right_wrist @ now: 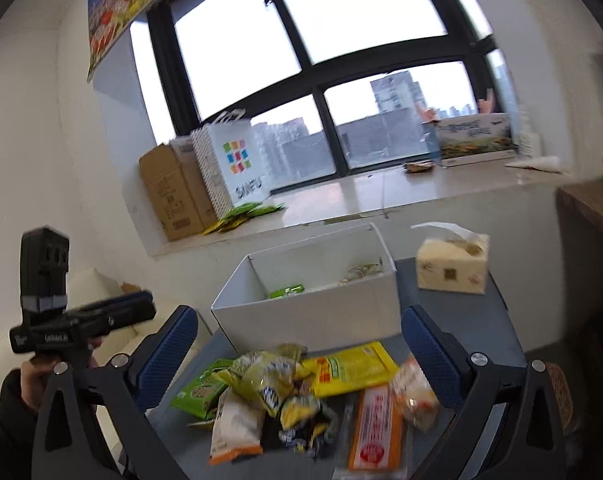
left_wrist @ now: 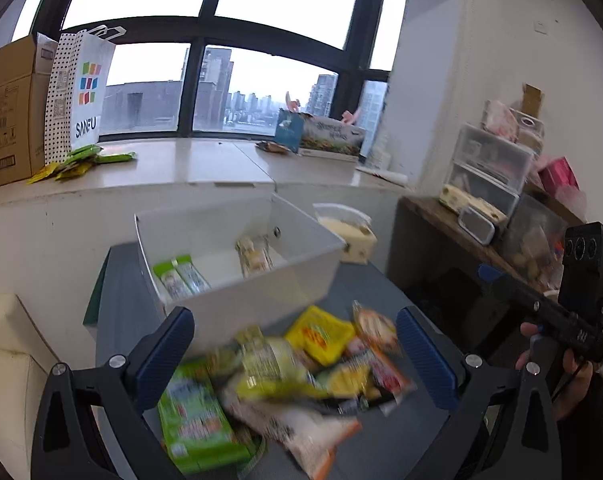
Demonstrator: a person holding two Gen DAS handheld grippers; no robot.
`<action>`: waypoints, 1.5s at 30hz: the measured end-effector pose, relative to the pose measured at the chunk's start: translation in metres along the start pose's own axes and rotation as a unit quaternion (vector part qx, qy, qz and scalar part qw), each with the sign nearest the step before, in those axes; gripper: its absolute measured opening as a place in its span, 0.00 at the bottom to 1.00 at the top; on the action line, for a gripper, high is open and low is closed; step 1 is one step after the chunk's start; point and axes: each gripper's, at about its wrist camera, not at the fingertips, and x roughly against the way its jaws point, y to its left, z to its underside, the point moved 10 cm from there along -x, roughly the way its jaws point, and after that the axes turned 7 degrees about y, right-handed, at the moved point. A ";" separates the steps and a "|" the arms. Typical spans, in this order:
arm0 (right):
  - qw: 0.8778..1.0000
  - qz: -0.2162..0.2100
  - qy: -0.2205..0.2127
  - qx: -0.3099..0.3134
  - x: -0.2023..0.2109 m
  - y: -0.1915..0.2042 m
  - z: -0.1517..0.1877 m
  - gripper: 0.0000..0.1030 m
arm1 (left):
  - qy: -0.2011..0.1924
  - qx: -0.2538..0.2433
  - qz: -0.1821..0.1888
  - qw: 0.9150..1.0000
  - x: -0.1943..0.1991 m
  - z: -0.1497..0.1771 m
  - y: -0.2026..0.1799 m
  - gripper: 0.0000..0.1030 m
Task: Organize snacks
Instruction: 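Grasp the yellow-black chip bag with the right tool while the left grasps a yellow bag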
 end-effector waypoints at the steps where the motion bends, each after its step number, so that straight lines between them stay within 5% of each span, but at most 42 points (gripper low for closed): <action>1: 1.000 0.007 -0.003 -0.009 0.008 -0.002 0.009 1.00 | 0.002 0.000 0.002 1.000 0.003 0.009 -0.003 1.00; 7: 1.000 0.022 0.015 -0.016 0.029 -0.008 0.047 1.00 | 0.021 0.001 0.006 1.000 0.016 0.055 -0.011 1.00; 14: 0.998 0.043 0.040 -0.007 0.021 -0.018 0.072 1.00 | 0.008 0.006 0.015 1.000 0.028 0.056 -0.016 1.00; 25: 0.989 0.012 0.146 -0.035 -0.053 -0.019 0.099 1.00 | 0.018 0.015 0.015 1.000 0.021 0.067 -0.011 1.00; 30: 0.981 0.026 0.191 0.037 -0.095 -0.005 0.109 1.00 | 0.022 0.030 0.013 0.999 0.021 0.072 0.000 1.00; 35: 0.957 0.046 0.269 0.094 -0.138 -0.002 0.138 1.00 | 0.026 0.043 0.009 0.999 0.023 0.078 0.012 1.00; 36: 0.955 0.046 0.277 0.092 -0.143 -0.004 0.143 0.88 | 0.027 0.047 0.008 0.998 0.022 0.080 0.014 1.00; 37: 0.955 0.044 0.281 0.085 -0.147 -0.007 0.147 0.62 | 0.030 0.053 0.009 0.998 0.020 0.082 0.016 1.00; 42: 0.955 0.031 0.280 0.092 -0.138 -0.002 0.152 0.55 | 0.062 0.074 0.018 0.995 0.002 0.096 0.018 1.00; 45: 0.968 0.026 0.239 0.072 -0.114 -0.003 0.140 0.51 | 0.084 0.090 0.028 0.992 -0.012 0.106 0.015 1.00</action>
